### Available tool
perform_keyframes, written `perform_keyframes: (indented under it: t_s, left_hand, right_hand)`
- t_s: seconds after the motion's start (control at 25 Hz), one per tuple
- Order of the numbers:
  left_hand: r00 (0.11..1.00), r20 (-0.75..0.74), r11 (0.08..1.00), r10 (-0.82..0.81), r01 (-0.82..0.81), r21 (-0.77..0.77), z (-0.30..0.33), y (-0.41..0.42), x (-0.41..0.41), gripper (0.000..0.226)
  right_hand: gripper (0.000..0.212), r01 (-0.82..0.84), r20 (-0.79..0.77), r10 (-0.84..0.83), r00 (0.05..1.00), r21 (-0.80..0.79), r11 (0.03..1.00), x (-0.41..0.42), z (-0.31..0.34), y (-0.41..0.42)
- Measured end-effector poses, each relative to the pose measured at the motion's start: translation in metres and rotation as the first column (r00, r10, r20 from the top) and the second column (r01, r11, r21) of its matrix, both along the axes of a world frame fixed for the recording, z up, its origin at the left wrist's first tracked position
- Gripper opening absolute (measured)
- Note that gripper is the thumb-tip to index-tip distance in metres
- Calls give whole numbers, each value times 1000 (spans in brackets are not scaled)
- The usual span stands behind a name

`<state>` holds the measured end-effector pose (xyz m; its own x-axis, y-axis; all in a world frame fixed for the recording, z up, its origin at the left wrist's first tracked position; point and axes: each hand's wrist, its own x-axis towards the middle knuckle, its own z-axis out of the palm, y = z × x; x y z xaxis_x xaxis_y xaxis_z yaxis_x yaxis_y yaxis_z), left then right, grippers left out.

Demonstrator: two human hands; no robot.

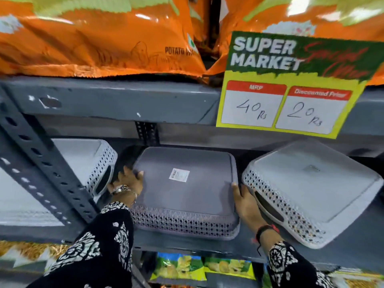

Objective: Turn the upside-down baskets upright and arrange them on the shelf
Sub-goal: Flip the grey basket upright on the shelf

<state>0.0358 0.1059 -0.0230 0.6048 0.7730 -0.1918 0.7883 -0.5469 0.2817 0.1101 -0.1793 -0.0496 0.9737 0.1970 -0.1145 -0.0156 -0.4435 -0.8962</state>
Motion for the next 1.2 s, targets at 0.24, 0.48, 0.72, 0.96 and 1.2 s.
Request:
perform_keyframes:
  t_s: [0.24,0.48,0.72,0.96,1.2]
  left_hand:
    - [958,168,923,234,-165,-348,4,12,13,65]
    - [671,601,871,434,-141,-471,48,3,16,70]
    - [461,656,638,598,223,-737,67,3,15,60]
    - [631,557,551,539,236,-800,55,2,-4,54]
    - [856,340,536,390,90,-839,75,13,8,26]
  right_hand:
    - [48,-65,-14,65,998,-65,996,8,1,-8]
    - [49,-104,13,104,995,222,970,21,18,-13]
    - [65,-234,100,212,972,418,878,31,23,-31]
    - [40,60,-134,39,990,661,748,27,19,-39]
    - [46,178,-363,176,915,755,631,27,27,-52]
